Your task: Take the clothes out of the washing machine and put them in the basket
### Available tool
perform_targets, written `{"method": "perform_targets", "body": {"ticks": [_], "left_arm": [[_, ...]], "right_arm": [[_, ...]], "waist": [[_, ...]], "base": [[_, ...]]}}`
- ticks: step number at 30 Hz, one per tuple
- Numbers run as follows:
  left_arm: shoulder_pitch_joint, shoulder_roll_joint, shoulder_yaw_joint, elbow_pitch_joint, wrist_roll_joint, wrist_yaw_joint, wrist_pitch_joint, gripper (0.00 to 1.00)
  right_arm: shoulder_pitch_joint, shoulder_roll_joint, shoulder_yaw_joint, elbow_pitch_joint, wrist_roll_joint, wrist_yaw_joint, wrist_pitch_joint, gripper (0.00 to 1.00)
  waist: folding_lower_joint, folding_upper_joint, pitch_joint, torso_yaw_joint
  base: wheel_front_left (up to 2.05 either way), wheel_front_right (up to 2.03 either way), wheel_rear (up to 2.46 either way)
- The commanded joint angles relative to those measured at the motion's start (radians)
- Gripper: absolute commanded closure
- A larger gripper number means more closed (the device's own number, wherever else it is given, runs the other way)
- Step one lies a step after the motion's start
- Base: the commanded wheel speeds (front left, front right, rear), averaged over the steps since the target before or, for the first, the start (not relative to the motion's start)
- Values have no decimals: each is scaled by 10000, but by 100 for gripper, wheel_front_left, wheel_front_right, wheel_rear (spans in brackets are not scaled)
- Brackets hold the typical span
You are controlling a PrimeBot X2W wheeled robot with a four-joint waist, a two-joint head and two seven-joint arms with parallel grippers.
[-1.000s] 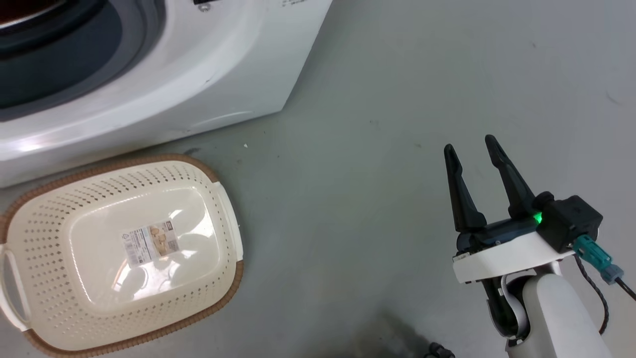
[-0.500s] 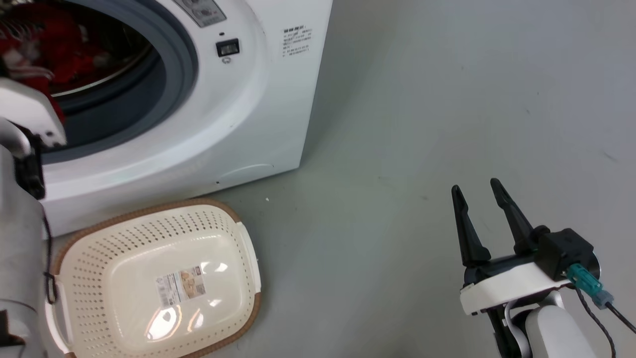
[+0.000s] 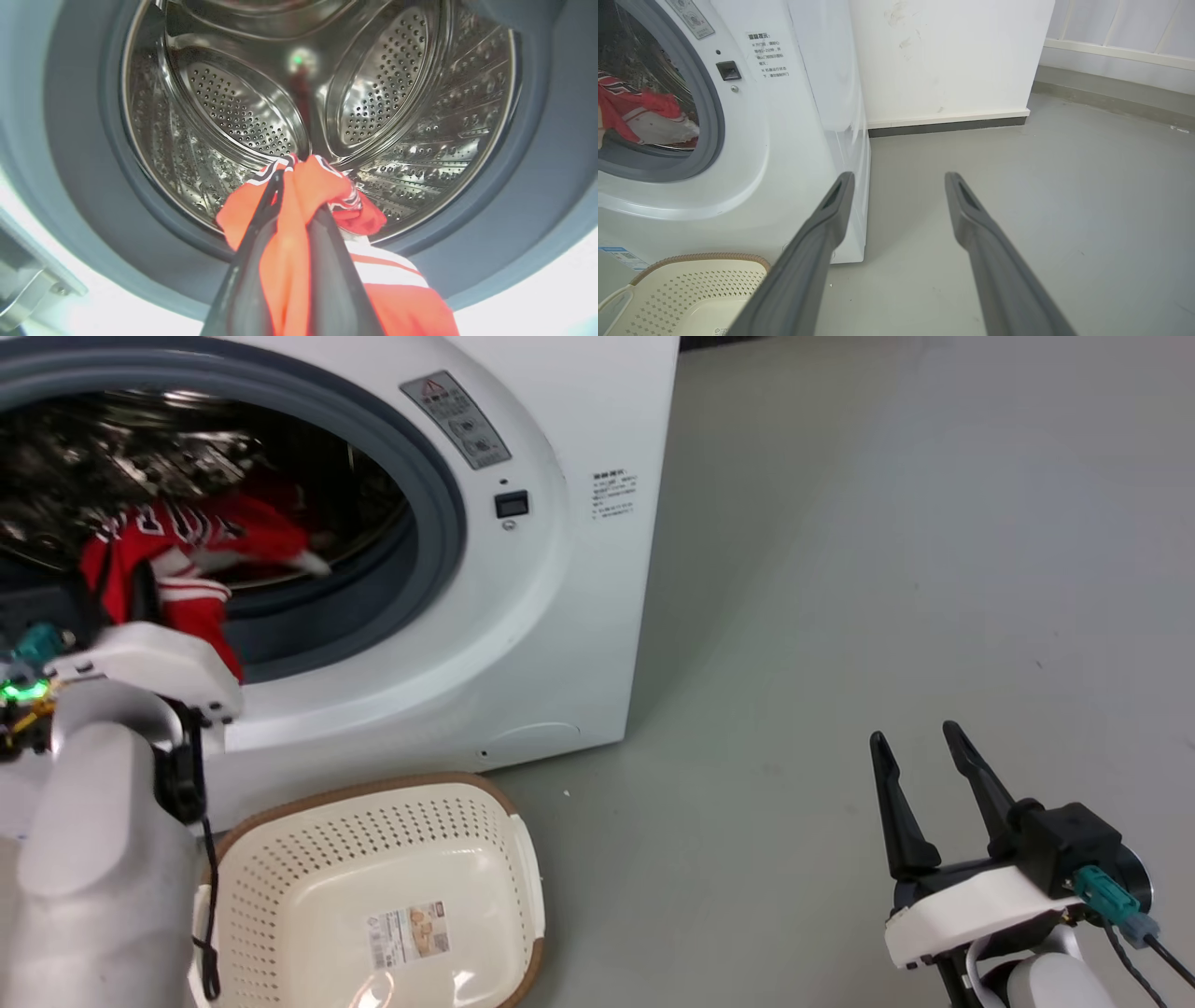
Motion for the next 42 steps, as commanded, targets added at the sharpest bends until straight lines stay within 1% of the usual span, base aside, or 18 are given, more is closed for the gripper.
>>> {"method": "perform_targets", "body": {"ticks": [1,7,12,20,25,28,33,39,42], "left_arm": [[268,-76,87,-236,35,15,-73,100],[1755,-620,426,-1853,159,-53,-65,100],[2985,-1134,499,-3346,378,13,-67,100],[4544,-1779,204,-5346,669,15,-55,100],[5496,-2137,-107,-6133,546,-46,-56,100],[6047,-2324,-304,-6238,437,-44,8,100],[6505,-2521,-572,-5715,197,-43,32,100],[6271,-2690,-824,-4578,-17,24,-36,100],[5922,-2715,-850,-4035,-59,-50,-63,100]], "right_arm": [[145,17,-34,-104,-64,-7,25,0],[583,17,-151,-332,-153,-7,300,0],[929,17,-264,-569,-181,-7,487,0],[1275,17,-301,-891,-260,-7,746,0],[1386,17,-256,-1045,-268,-7,852,0],[1376,18,-217,-1102,-231,-7,869,0],[1262,18,-208,-1197,-251,-7,910,0],[928,18,-60,-1230,-198,-7,880,0],[682,18,-20,-1215,-149,-7,825,0]], "waist": [[3,0,-367,274],[3,0,-985,632],[3,0,-1304,928],[3,0,-1558,1395],[3,0,-1535,1565],[3,0,-1469,1623],[3,0,-1172,1689],[3,0,-530,1603],[3,0,-93,1495]], "base": [[0,0,0],[0,0,0],[0,0,0],[0,0,0],[0,0,0],[0,0,0],[0,0,0],[0,0,0],[0,0,0]]}}
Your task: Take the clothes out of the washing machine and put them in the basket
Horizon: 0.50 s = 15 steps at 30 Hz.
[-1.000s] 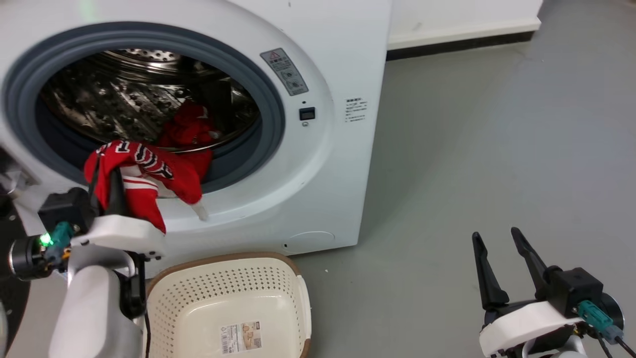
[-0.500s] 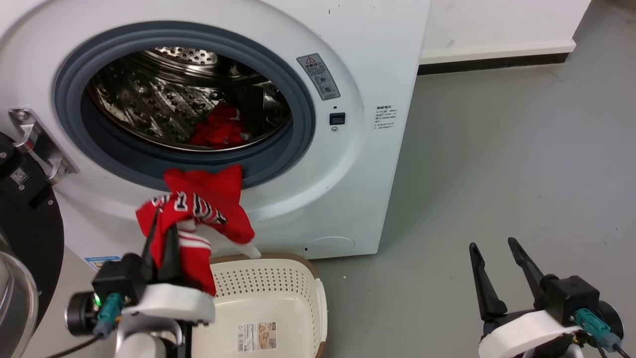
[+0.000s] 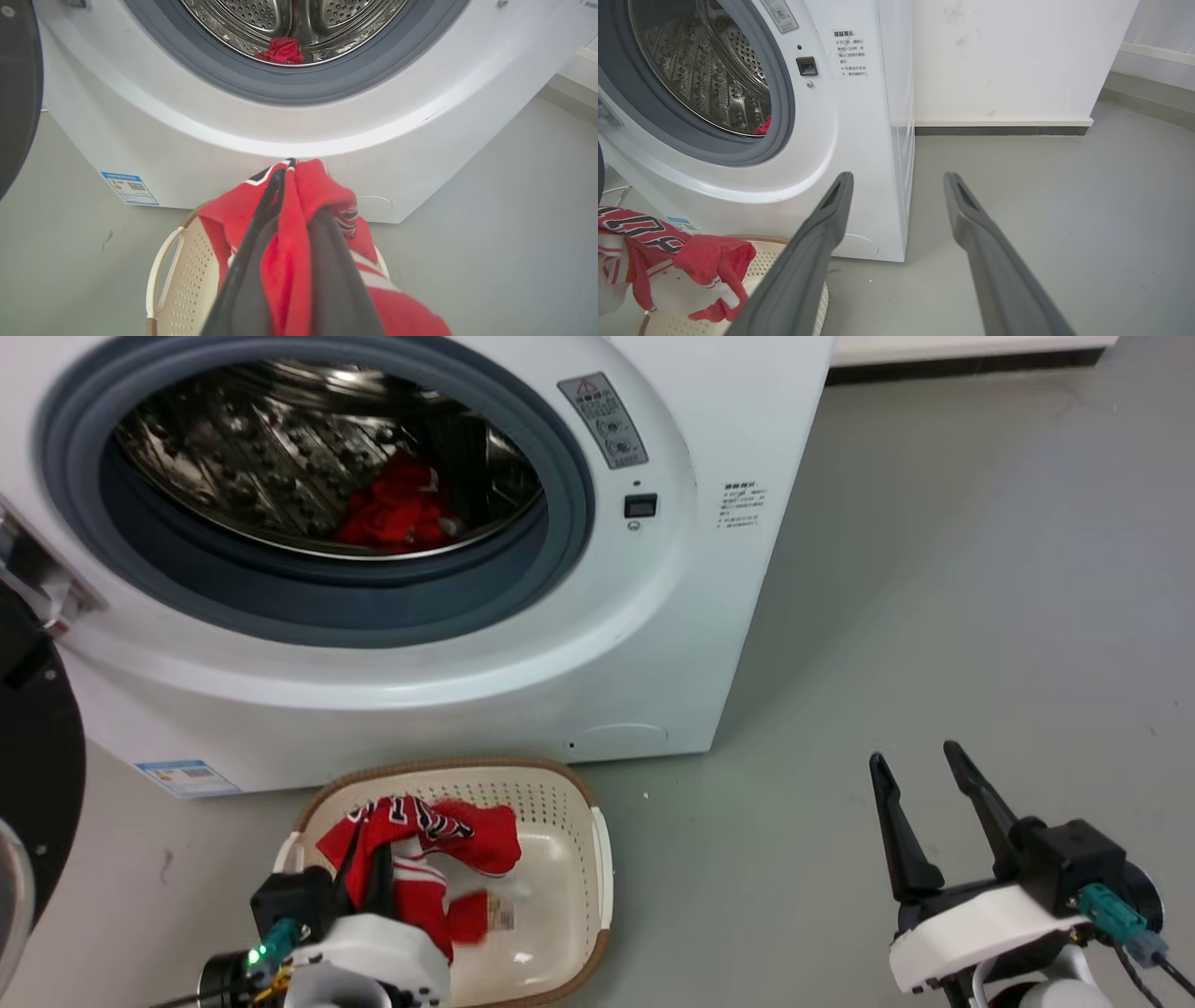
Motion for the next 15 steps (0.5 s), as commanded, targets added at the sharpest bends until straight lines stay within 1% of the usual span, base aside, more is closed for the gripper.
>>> {"method": "perform_targets", "body": {"ticks": [1,9,15], "left_arm": [[-408,17,47,115,-5,-32,-68,100],[-1410,-14,642,1046,227,-188,-67,100],[-2197,186,1086,2020,483,-354,-67,100]], "right_arm": [[-227,19,7,-5,84,-7,-71,0],[-913,19,178,-38,158,-7,-345,0],[-1483,22,378,-55,208,-7,-568,0]], "waist": [[-1,-1,457,-140],[-1,-1,1924,-551],[-1,-1,3160,-895]], "base": [[0,0,0],[0,0,0],[0,0,0]]}}
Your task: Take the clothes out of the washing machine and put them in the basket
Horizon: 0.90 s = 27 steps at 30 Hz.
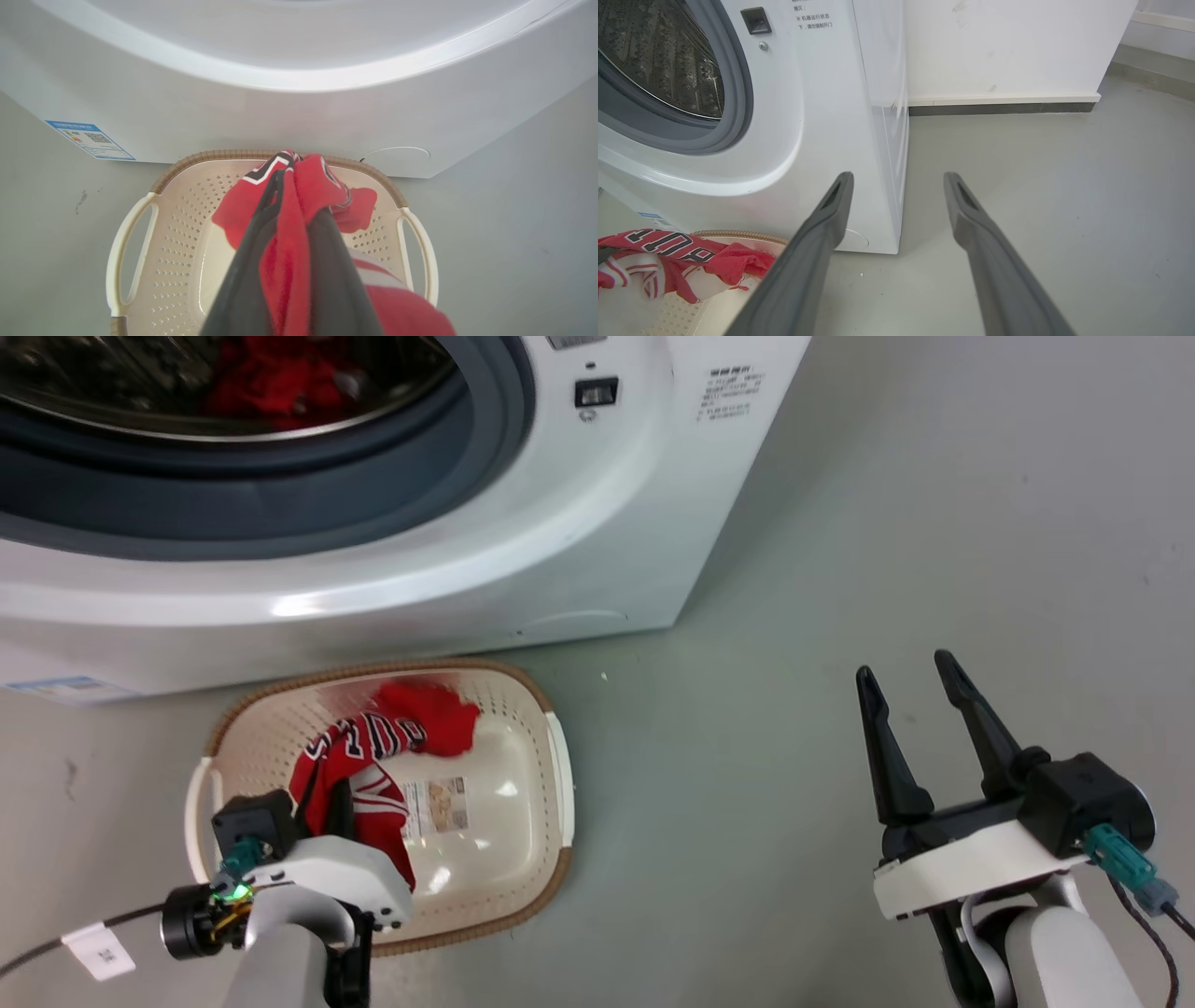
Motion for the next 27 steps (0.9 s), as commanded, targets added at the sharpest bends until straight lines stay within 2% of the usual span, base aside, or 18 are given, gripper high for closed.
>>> {"method": "perform_targets", "body": {"ticks": [1,10,15,27], "left_arm": [[-388,117,114,249,90,-62,-52,100],[-1698,413,433,1990,392,-239,-42,100],[-2353,494,554,2813,479,-174,-41,100],[-3094,1006,921,4520,409,49,-41,100]], "right_arm": [[-298,22,52,-35,26,-7,-93,0],[-1073,24,396,229,283,-7,-426,0],[-1387,24,600,418,457,-7,-590,0],[-1781,24,977,701,716,-7,-818,0]], "waist": [[-2,0,908,-358],[-2,0,2475,-820],[-2,0,3091,-1056],[-2,0,3827,-1608]], "base": [[0,0,0],[0,0,0],[0,0,0],[0,0,0]]}}
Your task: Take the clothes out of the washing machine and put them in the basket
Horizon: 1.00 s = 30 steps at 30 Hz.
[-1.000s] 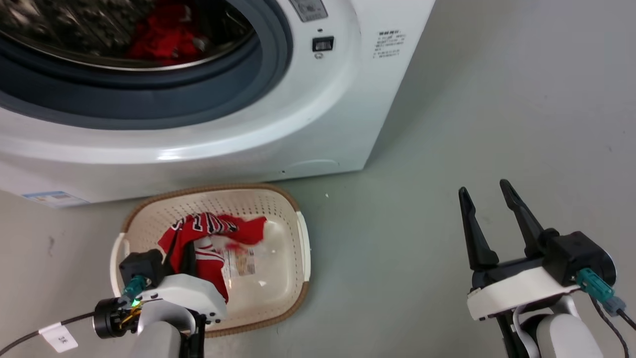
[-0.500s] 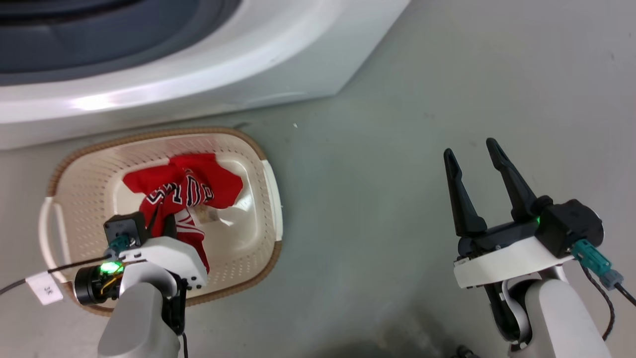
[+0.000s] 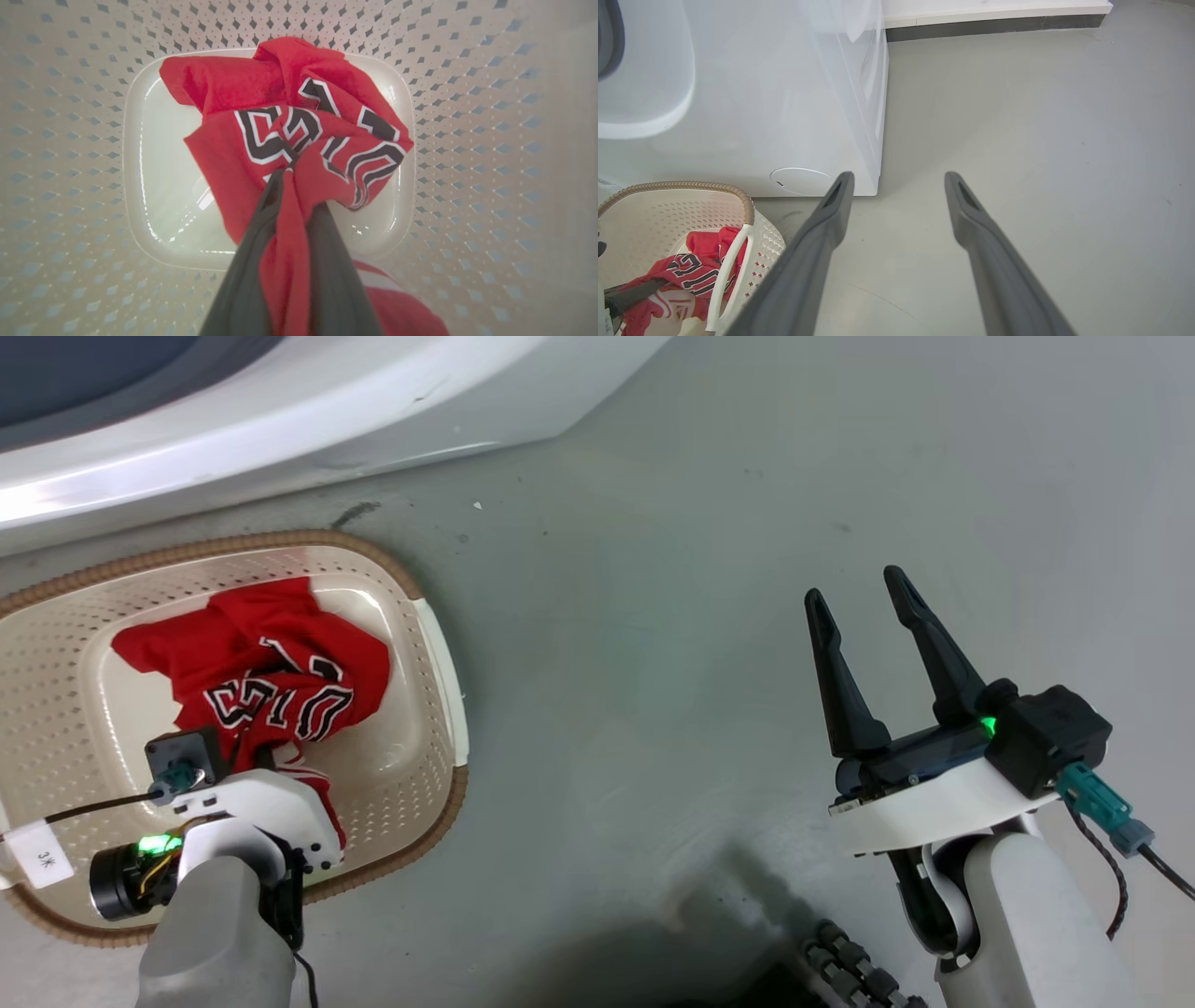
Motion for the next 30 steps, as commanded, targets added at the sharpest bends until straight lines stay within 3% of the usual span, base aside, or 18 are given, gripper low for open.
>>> {"method": "perform_targets", "body": {"ticks": [1,5,6,7,8,9,20,30], "left_arm": [[-128,37,36,56,-31,49,-26,100],[-209,93,84,279,-43,-42,-26,100],[-185,57,111,286,-73,-52,-26,95],[-155,30,134,276,-83,-58,-26,59],[-100,-4,119,291,-55,-81,-26,13],[-38,-52,89,222,-1,-86,-26,0],[1133,-829,382,11,-262,-356,-26,0],[2307,-1146,225,-875,-146,-505,-26,0]], "right_arm": [[-89,24,7,48,18,-7,-55,0],[-169,24,-11,140,-90,-7,-91,0],[-189,22,-31,169,-121,-7,-96,0],[-199,22,-44,185,-156,-7,-95,0],[-205,22,-64,189,-236,-7,-100,0],[-179,22,-99,219,-252,-7,-104,0],[516,19,-468,476,-748,-7,-39,0],[1495,19,-937,195,-1093,-7,443,0]], "waist": [[-2,-1,68,-60],[-2,-1,48,-39],[-2,-1,-14,-13],[-2,-1,-99,24],[-2,-1,-202,65],[-2,-1,-337,120],[-2,-1,-2702,952],[-2,-1,-4630,1624]], "base": [[0,0,0],[0,0,0],[0,0,0],[0,0,0],[0,0,0],[0,0,0],[0,0,0],[0,0,0]]}}
